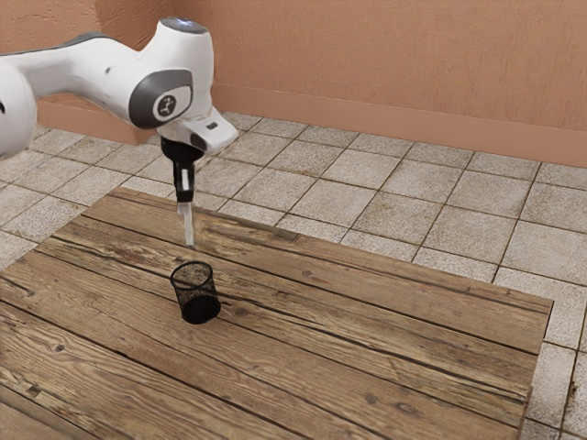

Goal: Take the marker out of the pen holder and place it to the left of the pen holder.

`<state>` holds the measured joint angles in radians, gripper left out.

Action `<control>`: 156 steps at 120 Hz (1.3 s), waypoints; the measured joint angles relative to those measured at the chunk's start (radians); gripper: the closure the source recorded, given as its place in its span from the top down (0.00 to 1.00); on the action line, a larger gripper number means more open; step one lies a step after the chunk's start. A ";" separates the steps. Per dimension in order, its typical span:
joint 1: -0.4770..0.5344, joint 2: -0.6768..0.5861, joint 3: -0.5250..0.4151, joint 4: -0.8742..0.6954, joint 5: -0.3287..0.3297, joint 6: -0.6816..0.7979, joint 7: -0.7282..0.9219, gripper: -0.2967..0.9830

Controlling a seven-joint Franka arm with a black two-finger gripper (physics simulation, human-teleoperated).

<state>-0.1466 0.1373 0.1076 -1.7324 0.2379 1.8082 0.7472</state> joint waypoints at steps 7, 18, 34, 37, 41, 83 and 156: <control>0.010 -0.024 -0.001 -0.002 0.010 -0.023 -0.006 0.17; 0.033 -0.036 -0.001 -0.003 0.021 -0.074 -0.021 0.16; 0.089 -0.014 0.000 -0.006 0.029 -0.167 -0.046 0.16; 0.094 -0.004 0.008 -0.009 0.031 -0.185 -0.051 0.16; 0.100 0.014 0.023 -0.010 0.032 -0.208 -0.058 0.16; 0.176 0.242 0.071 -0.025 0.036 -0.367 -0.108 0.16; 0.182 0.237 0.093 -0.071 0.012 -0.403 -0.143 0.63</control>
<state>0.0358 0.3741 0.2003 -1.8033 0.2494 1.4048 0.6046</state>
